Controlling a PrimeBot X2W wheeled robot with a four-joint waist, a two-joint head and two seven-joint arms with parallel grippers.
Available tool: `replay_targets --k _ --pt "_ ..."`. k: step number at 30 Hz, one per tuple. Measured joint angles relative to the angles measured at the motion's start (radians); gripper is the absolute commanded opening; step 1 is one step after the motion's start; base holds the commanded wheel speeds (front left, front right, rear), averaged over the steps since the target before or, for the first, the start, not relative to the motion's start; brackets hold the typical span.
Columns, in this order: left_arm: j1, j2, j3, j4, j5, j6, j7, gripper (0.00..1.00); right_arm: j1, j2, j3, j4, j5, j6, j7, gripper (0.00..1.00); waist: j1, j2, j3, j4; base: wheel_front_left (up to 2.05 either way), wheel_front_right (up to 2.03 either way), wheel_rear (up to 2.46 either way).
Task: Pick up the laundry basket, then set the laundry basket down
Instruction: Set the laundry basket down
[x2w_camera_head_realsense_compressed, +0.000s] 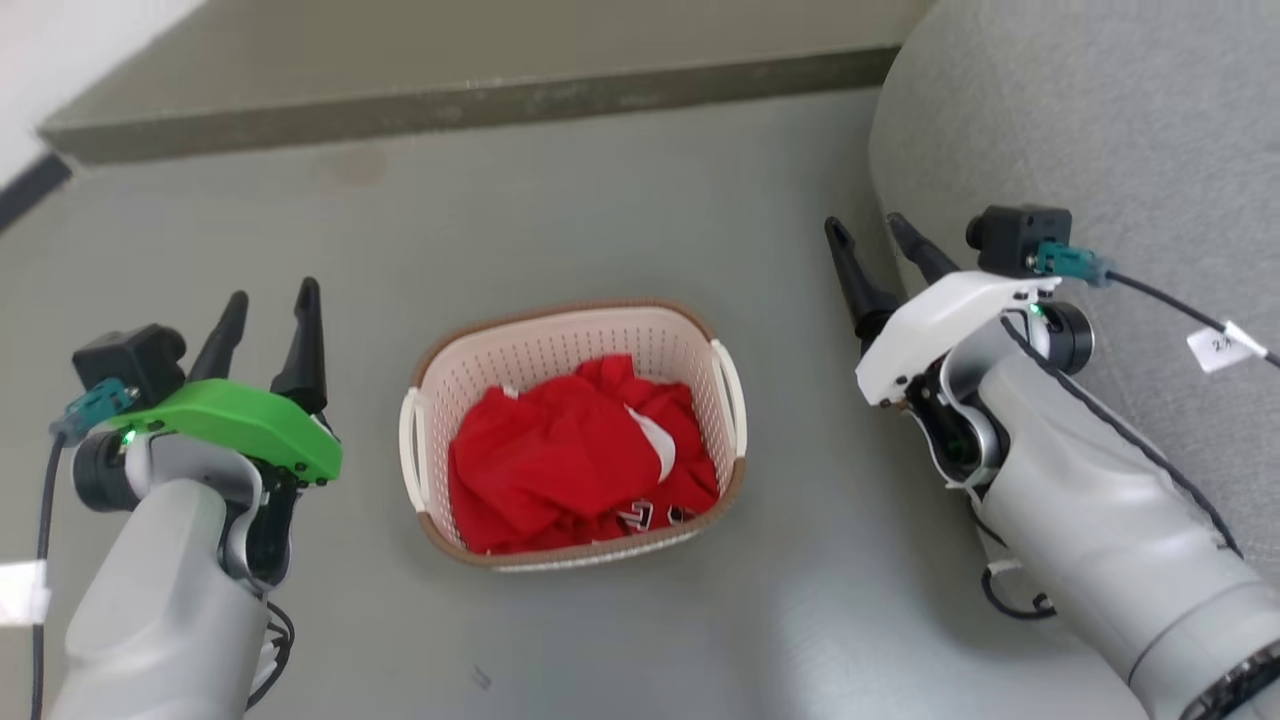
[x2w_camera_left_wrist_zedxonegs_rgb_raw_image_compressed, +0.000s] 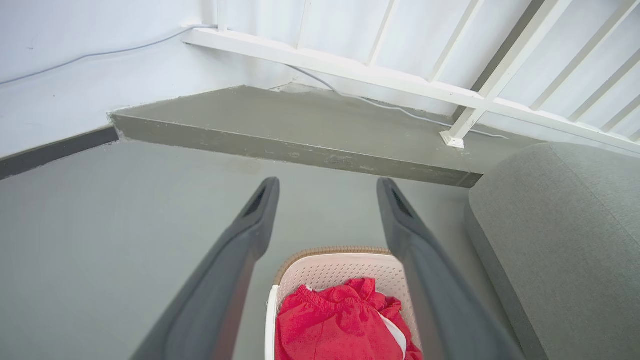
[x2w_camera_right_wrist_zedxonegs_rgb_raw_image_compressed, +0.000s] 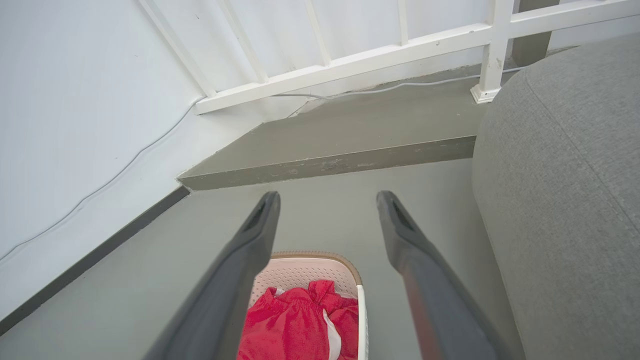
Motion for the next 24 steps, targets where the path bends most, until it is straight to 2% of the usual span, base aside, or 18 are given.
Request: replay_targets --k 5,16,24 --pt "0.075 0.0 0.051 -0.073 0.046 0.019 0.0 1.0 0.069 -0.001 -0.059 -0.084 -0.05 -0.011 -0.001 1.0 0.0 0.0 -0.054 -0.004 0.0 0.0 0.0" --pt "0.204 -0.023 0.114 -0.223 0.125 0.027 0.0 1.0 0.246 -0.031 -0.205 -0.272 -0.185 -0.071 -0.004 1.0 0.0 0.0 -0.137 -0.002 0.0 0.0 0.0" --pt "0.288 -0.025 0.16 -0.287 0.169 0.033 0.0 1.0 0.32 -0.039 -0.239 -0.349 -0.254 -0.072 -0.004 1.0 0.0 0.0 -0.161 -0.001 0.0 0.0 0.0"
